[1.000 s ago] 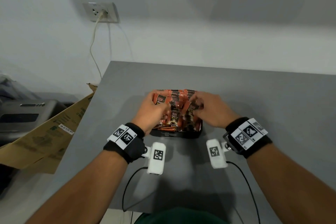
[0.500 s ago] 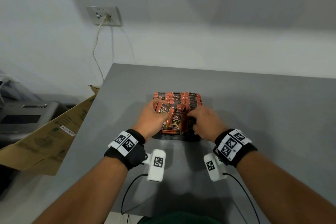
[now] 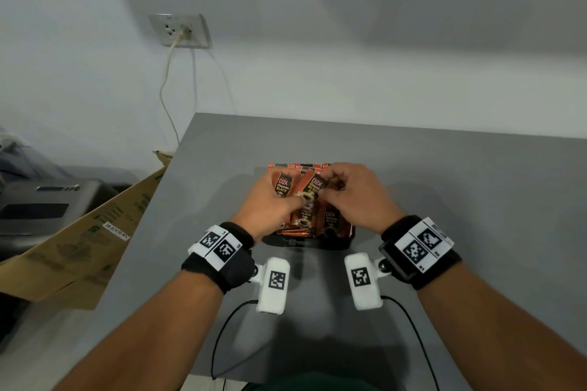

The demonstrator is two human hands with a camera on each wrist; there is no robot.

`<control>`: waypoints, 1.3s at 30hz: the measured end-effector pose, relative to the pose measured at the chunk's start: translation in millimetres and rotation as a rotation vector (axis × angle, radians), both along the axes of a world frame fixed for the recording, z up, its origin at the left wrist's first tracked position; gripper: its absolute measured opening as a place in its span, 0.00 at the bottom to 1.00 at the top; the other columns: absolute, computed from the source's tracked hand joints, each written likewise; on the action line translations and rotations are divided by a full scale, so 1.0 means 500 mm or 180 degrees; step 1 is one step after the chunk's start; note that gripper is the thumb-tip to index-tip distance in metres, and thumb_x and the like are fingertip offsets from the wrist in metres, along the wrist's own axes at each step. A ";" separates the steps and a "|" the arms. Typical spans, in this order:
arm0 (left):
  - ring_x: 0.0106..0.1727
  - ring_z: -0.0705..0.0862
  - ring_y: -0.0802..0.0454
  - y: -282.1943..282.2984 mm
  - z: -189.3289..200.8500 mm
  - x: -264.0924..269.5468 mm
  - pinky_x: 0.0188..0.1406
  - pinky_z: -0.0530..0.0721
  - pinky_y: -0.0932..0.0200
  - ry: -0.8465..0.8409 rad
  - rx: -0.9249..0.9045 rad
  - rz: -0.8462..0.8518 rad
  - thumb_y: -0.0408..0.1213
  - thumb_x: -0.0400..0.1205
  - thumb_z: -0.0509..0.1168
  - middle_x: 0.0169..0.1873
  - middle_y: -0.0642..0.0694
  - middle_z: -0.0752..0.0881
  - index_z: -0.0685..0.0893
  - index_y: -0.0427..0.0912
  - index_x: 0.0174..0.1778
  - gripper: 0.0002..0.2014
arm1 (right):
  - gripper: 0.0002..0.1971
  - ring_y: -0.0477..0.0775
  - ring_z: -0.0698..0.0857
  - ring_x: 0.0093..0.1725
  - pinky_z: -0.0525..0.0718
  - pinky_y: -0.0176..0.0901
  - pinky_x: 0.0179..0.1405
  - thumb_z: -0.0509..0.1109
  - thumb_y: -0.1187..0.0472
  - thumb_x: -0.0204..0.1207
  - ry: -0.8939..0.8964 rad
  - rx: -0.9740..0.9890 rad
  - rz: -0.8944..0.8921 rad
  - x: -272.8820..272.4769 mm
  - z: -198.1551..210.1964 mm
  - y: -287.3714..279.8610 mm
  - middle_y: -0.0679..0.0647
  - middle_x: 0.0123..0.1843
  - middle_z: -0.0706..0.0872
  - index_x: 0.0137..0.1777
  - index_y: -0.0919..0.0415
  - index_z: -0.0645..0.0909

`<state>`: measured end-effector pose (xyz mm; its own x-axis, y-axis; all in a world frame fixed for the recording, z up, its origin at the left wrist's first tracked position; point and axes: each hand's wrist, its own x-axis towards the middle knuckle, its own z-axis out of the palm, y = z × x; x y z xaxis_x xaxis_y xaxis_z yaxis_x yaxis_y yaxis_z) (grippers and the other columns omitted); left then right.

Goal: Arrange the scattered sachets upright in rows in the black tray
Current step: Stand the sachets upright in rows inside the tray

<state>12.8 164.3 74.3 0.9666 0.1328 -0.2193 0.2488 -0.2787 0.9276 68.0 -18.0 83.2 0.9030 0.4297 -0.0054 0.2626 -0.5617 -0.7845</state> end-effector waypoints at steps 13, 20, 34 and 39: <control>0.44 0.88 0.51 0.029 -0.030 -0.043 0.48 0.88 0.42 0.0267 0.1417 -0.0952 0.27 0.80 0.63 0.45 0.48 0.89 0.65 0.56 0.69 0.26 | 0.12 0.52 0.86 0.54 0.85 0.44 0.56 0.72 0.68 0.78 0.0081 -0.1042 0.0260 0.011 -0.069 0.051 0.50 0.56 0.88 0.57 0.52 0.85; 0.44 0.89 0.52 0.031 -0.033 -0.040 0.48 0.89 0.46 0.0227 0.1227 -0.0894 0.27 0.83 0.63 0.48 0.48 0.89 0.65 0.54 0.72 0.25 | 0.17 0.58 0.85 0.59 0.80 0.60 0.67 0.69 0.69 0.74 -0.0265 -0.1568 0.0576 -0.001 -0.091 0.062 0.51 0.58 0.89 0.59 0.51 0.85; 0.42 0.88 0.49 0.039 -0.026 -0.029 0.38 0.87 0.51 0.0009 0.1016 -0.0693 0.25 0.82 0.62 0.44 0.50 0.89 0.73 0.53 0.58 0.17 | 0.17 0.33 0.82 0.43 0.77 0.21 0.42 0.73 0.59 0.79 0.0040 -0.0109 0.0449 -0.010 -0.023 0.058 0.36 0.50 0.84 0.67 0.49 0.84; 0.43 0.87 0.48 0.042 -0.033 -0.031 0.41 0.87 0.47 -0.0069 0.1044 -0.0657 0.28 0.76 0.69 0.45 0.47 0.88 0.71 0.53 0.53 0.19 | 0.15 0.44 0.86 0.43 0.85 0.31 0.47 0.75 0.64 0.78 0.0193 -0.0003 0.0728 -0.016 -0.035 0.076 0.48 0.46 0.88 0.63 0.50 0.86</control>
